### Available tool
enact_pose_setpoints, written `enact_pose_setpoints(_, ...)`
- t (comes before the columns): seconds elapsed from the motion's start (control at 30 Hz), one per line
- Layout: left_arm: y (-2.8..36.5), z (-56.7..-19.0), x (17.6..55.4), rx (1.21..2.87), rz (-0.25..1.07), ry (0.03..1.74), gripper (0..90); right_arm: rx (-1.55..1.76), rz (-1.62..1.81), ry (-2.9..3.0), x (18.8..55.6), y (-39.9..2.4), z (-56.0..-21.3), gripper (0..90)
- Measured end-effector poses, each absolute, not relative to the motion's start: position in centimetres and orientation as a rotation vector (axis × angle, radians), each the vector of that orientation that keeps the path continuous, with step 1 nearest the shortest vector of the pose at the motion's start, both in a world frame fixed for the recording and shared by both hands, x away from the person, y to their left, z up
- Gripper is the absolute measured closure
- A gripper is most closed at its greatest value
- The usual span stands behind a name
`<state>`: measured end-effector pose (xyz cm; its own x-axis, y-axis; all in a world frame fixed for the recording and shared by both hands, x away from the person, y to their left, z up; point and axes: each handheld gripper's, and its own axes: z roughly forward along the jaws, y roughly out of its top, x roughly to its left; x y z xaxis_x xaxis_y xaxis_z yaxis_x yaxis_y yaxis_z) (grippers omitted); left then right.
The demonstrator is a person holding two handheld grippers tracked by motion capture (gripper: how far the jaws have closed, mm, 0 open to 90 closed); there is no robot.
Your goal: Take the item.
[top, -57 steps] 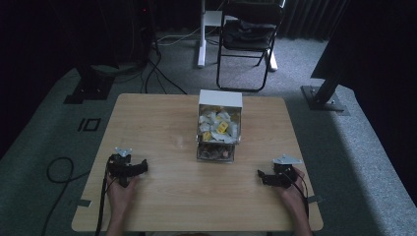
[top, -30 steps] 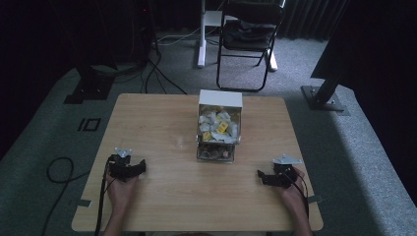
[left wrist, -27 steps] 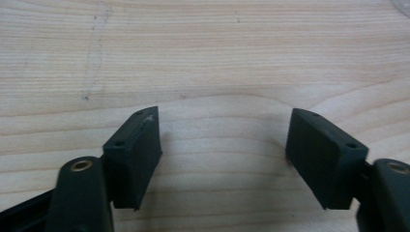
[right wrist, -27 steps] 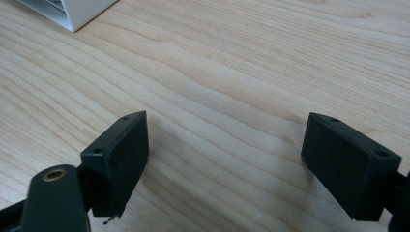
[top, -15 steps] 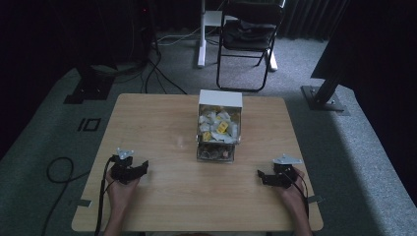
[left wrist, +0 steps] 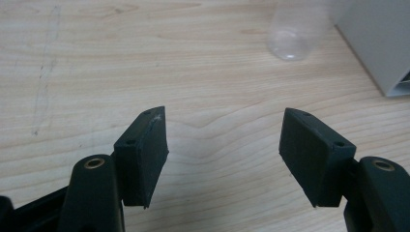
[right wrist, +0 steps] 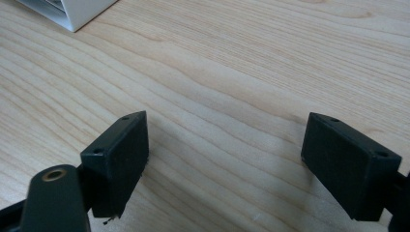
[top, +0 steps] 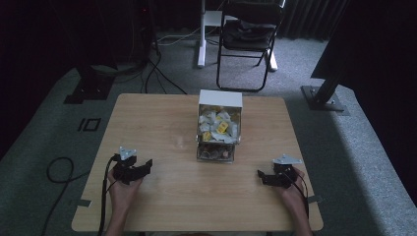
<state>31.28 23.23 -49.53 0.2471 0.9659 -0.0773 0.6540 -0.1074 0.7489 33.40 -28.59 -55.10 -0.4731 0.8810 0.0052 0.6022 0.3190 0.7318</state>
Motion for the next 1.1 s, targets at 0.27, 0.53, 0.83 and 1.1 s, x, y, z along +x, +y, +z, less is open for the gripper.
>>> enact_pose_setpoints(0.27, 21.7, -48.1, 30.9, 1.856, 0.558, 1.409, 34.9, 1.315, 0.958, 2.196, 33.4, -28.6, -55.1, 16.9)
enact_pose_setpoints(0.53, 20.3, -47.1, 31.0, 1.87, 0.561, 1.349, 35.1, 1.318, 0.958, 2.196, 33.4, -28.6, -55.1, 16.9)
enact_pose_setpoints(0.83, 19.1, -46.7, 31.2, 1.897, 0.56, 1.292, 35.2, 1.317, 0.959, 2.196, 33.4, -28.6, -55.1, 16.9)
enact_pose_setpoints(1.1, 18.2, -46.5, 31.1, 1.899, 0.538, 1.247, 35.2, 1.318, 0.959, 2.196, 33.4, -28.6, -55.1, 16.9)
